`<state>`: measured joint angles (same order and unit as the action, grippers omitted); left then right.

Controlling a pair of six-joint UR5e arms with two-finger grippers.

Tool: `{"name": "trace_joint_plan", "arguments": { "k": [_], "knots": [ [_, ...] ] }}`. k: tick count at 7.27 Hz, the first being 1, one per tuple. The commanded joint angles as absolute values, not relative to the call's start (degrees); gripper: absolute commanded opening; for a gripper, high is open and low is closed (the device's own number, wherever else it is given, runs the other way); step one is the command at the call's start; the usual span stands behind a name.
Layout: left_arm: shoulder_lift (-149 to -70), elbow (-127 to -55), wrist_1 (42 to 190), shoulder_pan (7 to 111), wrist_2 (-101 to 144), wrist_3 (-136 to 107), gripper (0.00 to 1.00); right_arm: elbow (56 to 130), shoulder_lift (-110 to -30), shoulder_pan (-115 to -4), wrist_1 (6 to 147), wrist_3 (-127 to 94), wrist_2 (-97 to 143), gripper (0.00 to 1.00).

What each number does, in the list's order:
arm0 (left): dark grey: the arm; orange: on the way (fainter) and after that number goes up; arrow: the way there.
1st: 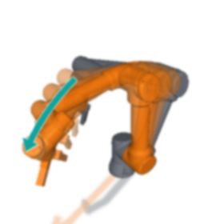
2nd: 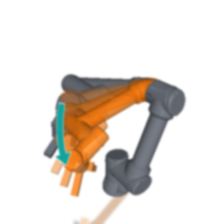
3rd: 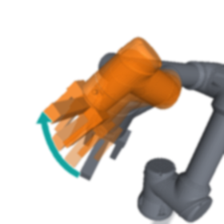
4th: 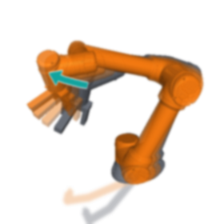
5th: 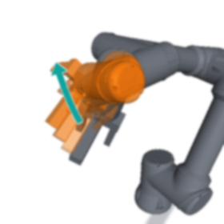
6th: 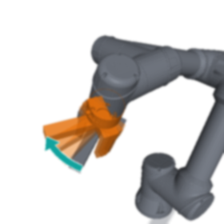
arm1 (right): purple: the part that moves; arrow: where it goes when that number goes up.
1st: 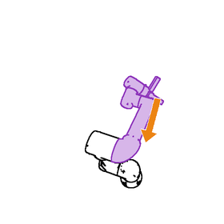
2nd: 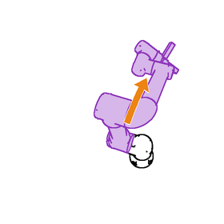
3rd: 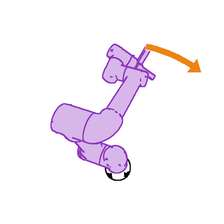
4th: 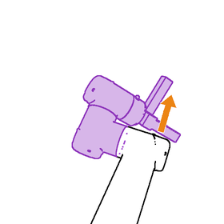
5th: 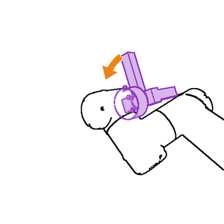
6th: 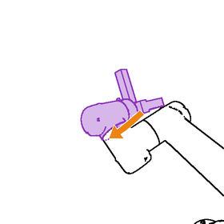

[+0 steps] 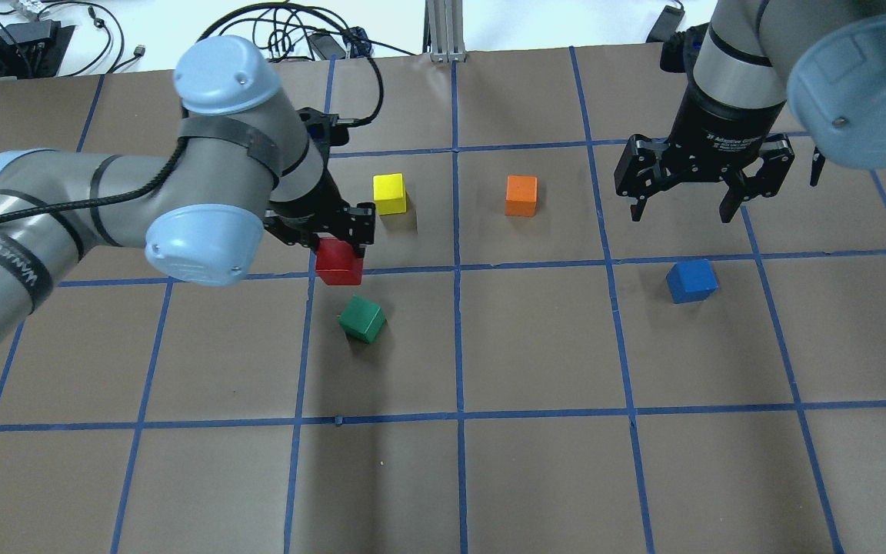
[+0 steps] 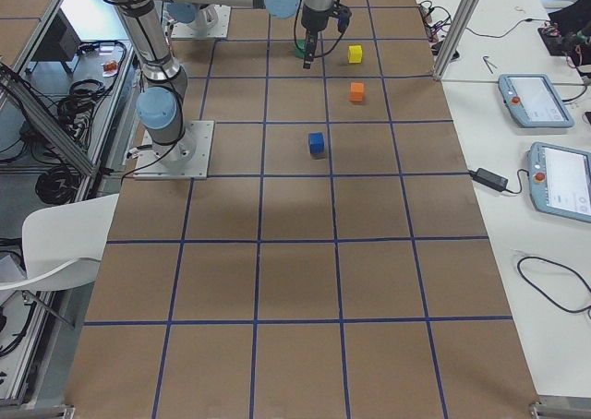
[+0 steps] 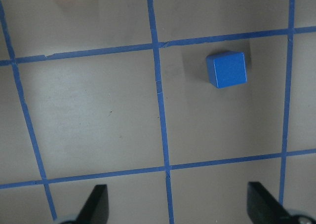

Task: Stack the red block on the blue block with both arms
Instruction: 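Carry the red cube with the left gripper toward the table centre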

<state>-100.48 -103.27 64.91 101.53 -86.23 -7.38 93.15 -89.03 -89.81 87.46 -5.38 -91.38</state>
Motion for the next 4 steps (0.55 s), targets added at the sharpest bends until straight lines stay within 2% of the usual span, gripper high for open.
{"name": "trace_joint_plan", "arguments": {
  "k": [1, 4],
  "knots": [
    [-105.9, -102.3, 57.7, 109.7, -85.9, -18.4, 0.0, 93.2, -88.8, -89.0, 87.5, -5.2, -91.1, 1.0],
    [-113.6, -101.3, 48.5, 116.1, -86.2, -29.0, 0.0, 95.2, -87.7, -88.7, 89.1, -5.2, -92.2, 1.0]
  ]
}}
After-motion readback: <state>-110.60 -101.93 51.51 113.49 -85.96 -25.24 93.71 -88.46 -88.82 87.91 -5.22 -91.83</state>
